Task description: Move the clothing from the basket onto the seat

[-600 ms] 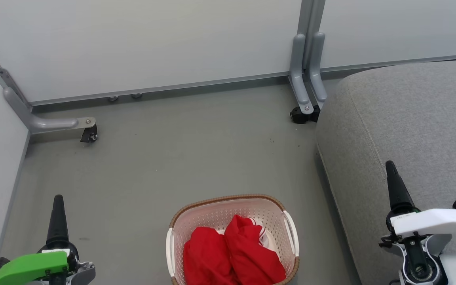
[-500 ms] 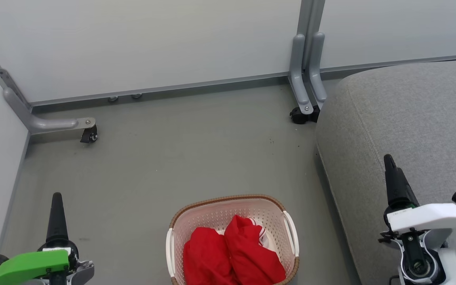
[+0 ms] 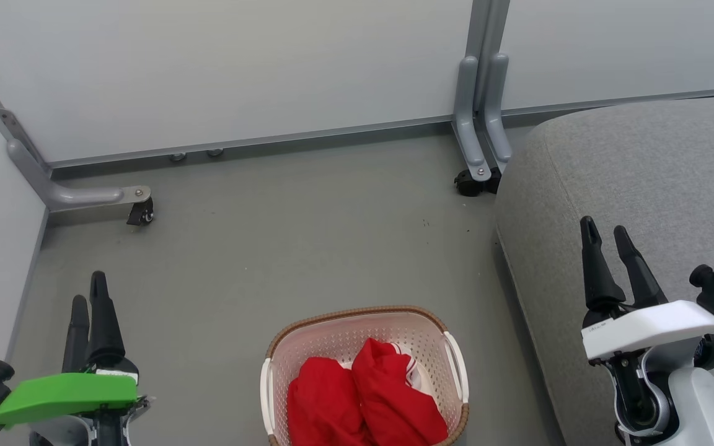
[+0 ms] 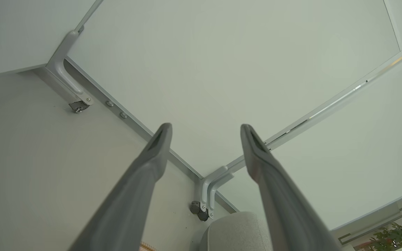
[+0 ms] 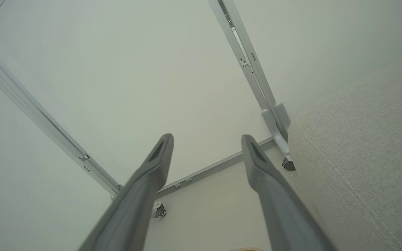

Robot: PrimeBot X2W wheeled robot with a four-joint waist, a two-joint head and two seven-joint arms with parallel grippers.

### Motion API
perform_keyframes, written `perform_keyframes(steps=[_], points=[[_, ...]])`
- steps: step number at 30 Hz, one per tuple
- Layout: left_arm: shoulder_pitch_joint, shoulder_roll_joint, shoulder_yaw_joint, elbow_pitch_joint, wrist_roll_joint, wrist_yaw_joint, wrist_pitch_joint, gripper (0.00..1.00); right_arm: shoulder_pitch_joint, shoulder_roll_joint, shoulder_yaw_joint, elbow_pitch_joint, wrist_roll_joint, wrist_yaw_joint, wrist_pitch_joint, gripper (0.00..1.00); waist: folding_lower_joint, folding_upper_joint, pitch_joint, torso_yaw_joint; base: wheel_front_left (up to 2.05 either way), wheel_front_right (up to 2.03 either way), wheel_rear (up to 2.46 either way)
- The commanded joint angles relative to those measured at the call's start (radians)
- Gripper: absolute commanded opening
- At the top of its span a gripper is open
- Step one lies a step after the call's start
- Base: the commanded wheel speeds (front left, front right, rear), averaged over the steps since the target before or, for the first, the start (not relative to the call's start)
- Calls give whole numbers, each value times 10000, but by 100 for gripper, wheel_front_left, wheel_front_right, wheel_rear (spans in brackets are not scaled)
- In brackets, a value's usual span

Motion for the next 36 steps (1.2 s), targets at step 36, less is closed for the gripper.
perform_keyframes(steps=[36], points=[[458,100,-1906,379,6400,839,-1018,100,553,103,561,-389,-4748,4,-1027,100,0,0,-208,141,0,0,0]])
